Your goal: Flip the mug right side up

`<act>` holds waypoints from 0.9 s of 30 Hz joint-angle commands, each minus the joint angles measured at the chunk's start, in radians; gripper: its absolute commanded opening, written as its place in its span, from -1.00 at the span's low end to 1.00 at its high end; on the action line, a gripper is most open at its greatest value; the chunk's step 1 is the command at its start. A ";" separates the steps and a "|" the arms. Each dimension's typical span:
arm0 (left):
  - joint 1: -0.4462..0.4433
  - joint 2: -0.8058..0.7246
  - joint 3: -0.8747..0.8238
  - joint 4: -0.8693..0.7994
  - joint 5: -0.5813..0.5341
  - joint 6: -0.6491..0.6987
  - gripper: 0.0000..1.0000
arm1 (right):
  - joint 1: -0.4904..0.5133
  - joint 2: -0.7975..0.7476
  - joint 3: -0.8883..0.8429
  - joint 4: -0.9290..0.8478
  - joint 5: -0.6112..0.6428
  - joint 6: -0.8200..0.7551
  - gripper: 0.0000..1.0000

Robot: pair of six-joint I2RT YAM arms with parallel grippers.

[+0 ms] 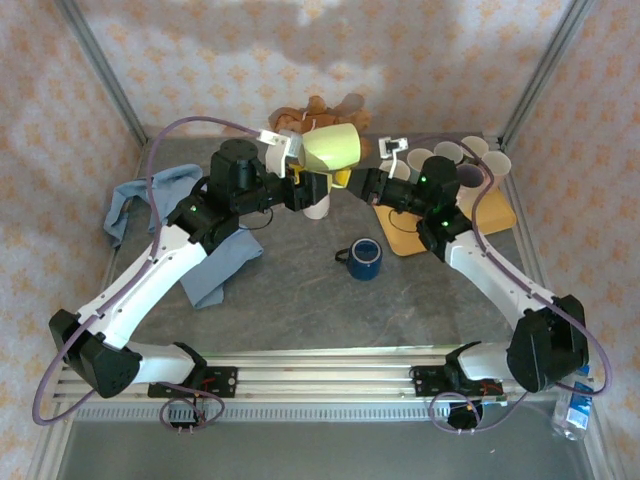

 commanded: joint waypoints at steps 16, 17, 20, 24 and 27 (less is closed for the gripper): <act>0.009 -0.157 -0.130 -0.140 -0.215 0.121 0.53 | -0.053 -0.168 0.053 -0.478 0.303 -0.240 -1.00; 0.010 -0.157 -0.132 -0.145 -0.217 0.125 0.53 | -0.055 -0.177 0.053 -0.510 0.322 -0.256 -1.00; 0.009 -0.158 -0.150 -0.142 -0.222 0.129 0.54 | -0.060 -0.203 0.056 -0.617 0.383 -0.301 -1.00; 0.010 -0.163 -0.185 -0.094 -0.219 0.123 0.55 | -0.062 -0.223 0.076 -0.760 0.489 -0.361 -1.00; 0.010 -0.156 -0.198 -0.077 -0.231 0.126 0.54 | -0.061 -0.223 0.122 -0.876 0.600 -0.392 -1.00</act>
